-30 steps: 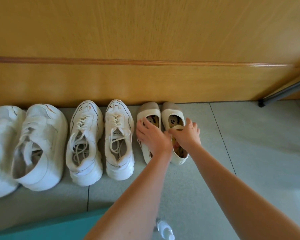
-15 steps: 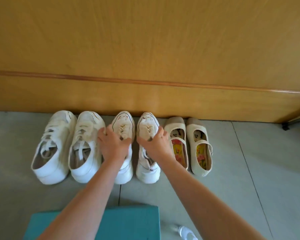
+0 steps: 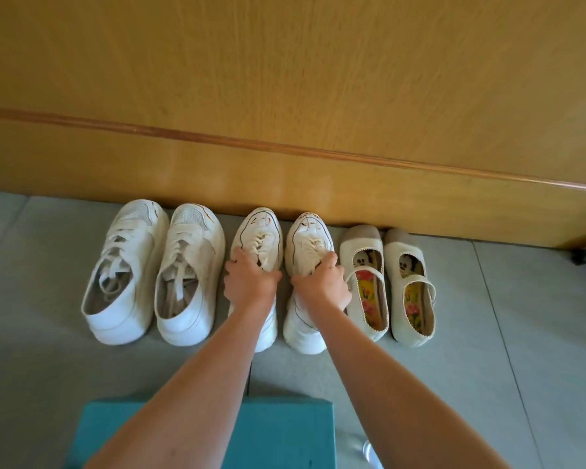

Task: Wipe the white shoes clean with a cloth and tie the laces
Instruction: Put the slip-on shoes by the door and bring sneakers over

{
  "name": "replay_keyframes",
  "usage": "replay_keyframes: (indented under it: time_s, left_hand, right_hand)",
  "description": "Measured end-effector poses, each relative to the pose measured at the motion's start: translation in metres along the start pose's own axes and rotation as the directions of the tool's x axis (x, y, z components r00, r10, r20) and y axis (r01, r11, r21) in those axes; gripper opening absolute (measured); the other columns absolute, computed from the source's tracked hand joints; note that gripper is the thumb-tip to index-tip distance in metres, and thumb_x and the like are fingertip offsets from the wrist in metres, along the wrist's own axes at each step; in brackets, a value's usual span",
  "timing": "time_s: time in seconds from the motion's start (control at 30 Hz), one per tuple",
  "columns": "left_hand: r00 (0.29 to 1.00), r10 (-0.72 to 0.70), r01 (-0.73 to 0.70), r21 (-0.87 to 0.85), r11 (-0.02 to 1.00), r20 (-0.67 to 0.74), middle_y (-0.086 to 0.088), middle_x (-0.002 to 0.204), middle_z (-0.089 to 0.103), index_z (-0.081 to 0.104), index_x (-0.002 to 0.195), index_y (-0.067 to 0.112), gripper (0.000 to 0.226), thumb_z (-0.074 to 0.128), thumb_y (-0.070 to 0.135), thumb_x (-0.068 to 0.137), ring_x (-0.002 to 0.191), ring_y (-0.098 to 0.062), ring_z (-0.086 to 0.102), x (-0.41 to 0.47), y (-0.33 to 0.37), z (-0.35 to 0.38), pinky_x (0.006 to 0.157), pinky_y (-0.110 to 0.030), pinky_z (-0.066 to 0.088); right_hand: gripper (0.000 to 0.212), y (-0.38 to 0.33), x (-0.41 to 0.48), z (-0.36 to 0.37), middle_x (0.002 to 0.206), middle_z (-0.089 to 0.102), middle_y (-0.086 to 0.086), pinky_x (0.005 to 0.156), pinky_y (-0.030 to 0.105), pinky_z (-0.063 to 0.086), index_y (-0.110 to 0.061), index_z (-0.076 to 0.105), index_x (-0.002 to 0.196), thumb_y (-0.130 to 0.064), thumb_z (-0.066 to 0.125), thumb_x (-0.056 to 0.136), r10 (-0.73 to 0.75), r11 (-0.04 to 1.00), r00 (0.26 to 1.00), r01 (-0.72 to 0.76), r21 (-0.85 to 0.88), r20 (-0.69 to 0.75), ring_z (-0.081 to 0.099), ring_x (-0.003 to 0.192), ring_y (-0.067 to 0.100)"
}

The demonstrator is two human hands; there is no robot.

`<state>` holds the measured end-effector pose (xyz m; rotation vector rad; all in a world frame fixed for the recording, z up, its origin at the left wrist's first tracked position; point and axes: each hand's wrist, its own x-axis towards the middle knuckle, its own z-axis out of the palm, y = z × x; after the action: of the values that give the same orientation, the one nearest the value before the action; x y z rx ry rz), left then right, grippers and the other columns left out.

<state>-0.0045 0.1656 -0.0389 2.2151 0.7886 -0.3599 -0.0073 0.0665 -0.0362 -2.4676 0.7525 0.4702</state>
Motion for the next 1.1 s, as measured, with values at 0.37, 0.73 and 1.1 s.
replay_keyframes:
  time_s: [0.37,0.73,1.1]
  left_hand:
    - [0.991,0.131,-0.135,-0.205,0.969,-0.033,-0.008,0.128,0.051,0.037,0.140,0.021,0.073,0.068,0.025,0.074,0.110,-0.030,0.055,-0.028,0.016,-0.042,0.088,-0.039,0.048]
    - [0.984,0.152,-0.178,-0.378,0.909,-0.098,-0.005,0.119,0.057,0.044,0.130,0.027,0.081,0.060,0.044,0.053,0.103,-0.029,0.058,-0.131,-0.019,-0.141,0.088,-0.046,0.050]
    - [0.993,0.037,-0.053,-0.146,0.988,-0.115,-0.016,0.129,0.045,0.039,0.138,0.018,0.074,0.073,0.024,0.072,0.112,-0.038,0.046,-0.241,-0.131,-0.132,0.087,-0.047,0.040]
  right_hand:
    - [0.061,0.002,-0.033,-0.046,0.110,0.059,0.006,0.071,0.033,0.044,-0.015,0.038,0.127,-0.041,0.064,0.077,-0.029,0.997,0.992,0.038,0.069,-0.120,0.059,0.097,0.031]
    - [0.059,0.003,-0.167,-0.102,0.108,0.059,0.001,0.072,0.033,0.045,-0.021,0.041,0.126,-0.035,0.065,0.075,-0.131,0.988,0.983,0.140,0.068,-0.128,0.051,0.084,0.022]
    - [0.049,0.061,-0.283,-0.045,0.106,0.061,0.001,0.074,0.031,0.045,-0.020,0.044,0.119,-0.035,0.062,0.076,-0.039,0.999,0.999,0.040,0.021,-0.029,0.059,0.094,0.026]
